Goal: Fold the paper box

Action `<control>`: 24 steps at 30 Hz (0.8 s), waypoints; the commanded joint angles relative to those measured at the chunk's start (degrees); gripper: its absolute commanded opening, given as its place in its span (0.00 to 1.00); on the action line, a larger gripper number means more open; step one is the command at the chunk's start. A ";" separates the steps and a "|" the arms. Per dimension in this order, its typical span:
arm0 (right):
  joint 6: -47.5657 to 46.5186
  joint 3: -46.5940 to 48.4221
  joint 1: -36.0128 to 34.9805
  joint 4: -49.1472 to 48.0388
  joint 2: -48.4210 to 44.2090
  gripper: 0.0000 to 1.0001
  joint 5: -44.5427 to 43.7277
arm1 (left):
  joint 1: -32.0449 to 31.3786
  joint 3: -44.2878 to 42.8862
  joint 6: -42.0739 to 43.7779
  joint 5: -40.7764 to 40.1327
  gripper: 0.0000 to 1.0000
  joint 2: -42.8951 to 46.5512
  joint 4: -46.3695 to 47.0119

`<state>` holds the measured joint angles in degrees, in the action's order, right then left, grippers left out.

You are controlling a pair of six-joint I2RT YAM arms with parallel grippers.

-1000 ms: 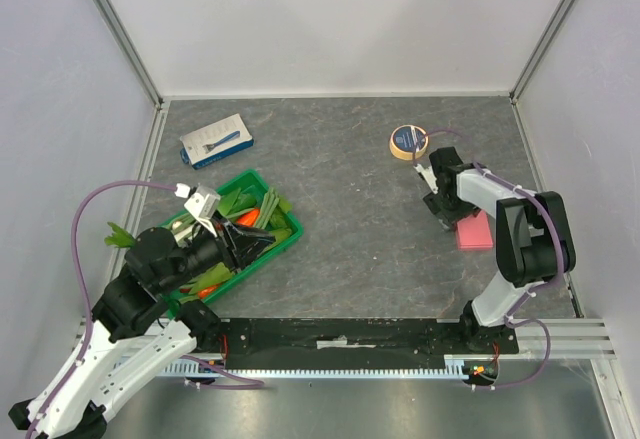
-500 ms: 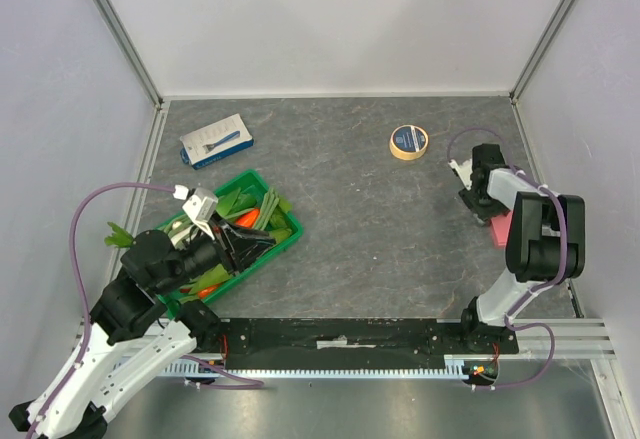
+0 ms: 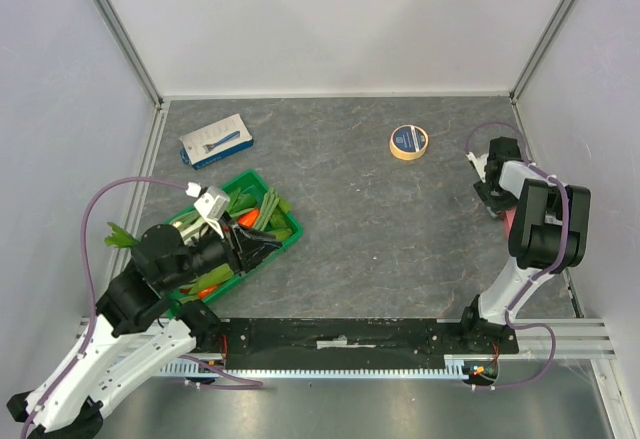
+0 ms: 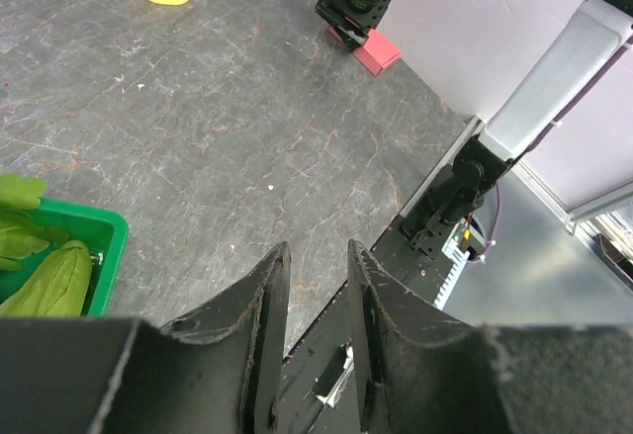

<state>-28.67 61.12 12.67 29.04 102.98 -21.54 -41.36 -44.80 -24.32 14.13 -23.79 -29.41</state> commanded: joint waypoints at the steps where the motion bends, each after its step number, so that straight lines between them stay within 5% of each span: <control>1: 0.71 -0.39 2.01 -2.67 1.44 0.60 3.70 | -0.30 0.32 2.17 1.78 0.37 -0.99 3.56; 7: 3.87 -2.50 1.58 -3.73 -9.16 0.66 4.74 | -0.21 0.24 2.34 1.51 0.40 -1.96 4.18; 11: 7.22 -2.85 -4.63 0.31 -19.90 0.70 2.13 | -0.30 -0.03 3.04 0.46 0.45 -2.66 3.84; 13: 7.66 -4.95 -8.78 0.84 -27.52 0.81 -0.24 | -0.21 -0.82 3.83 -0.33 0.46 -3.54 3.05; 14: 10.53 -5.40 -12.19 1.89 -30.09 0.98 -2.17 | -0.21 -0.99 4.10 -1.29 0.47 -3.72 2.61; 15: 12.21 -5.92 -14.14 2.07 -32.81 0.98 -1.84 | -0.12 -1.26 4.36 -1.99 0.47 -3.81 1.99; 17: 17.73 -7.16 -16.87 1.73 -41.08 0.98 2.70 | -0.21 -1.43 4.98 -4.36 0.49 -4.16 1.72; 21: 28.36 -11.01 -17.15 -4.41 -59.43 0.98 25.69 | -0.21 -2.93 6.21 -8.49 0.52 -4.51 0.40; 24: 36.55 -12.87 -17.15 -9.33 -74.38 0.98 25.34 | -0.12 -3.10 6.47 -11.57 0.55 -4.25 0.32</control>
<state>-6.09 50.13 -4.58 26.68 41.82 -5.56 -41.39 -45.36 -20.97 7.88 -28.29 -28.91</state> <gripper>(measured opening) 0.978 0.537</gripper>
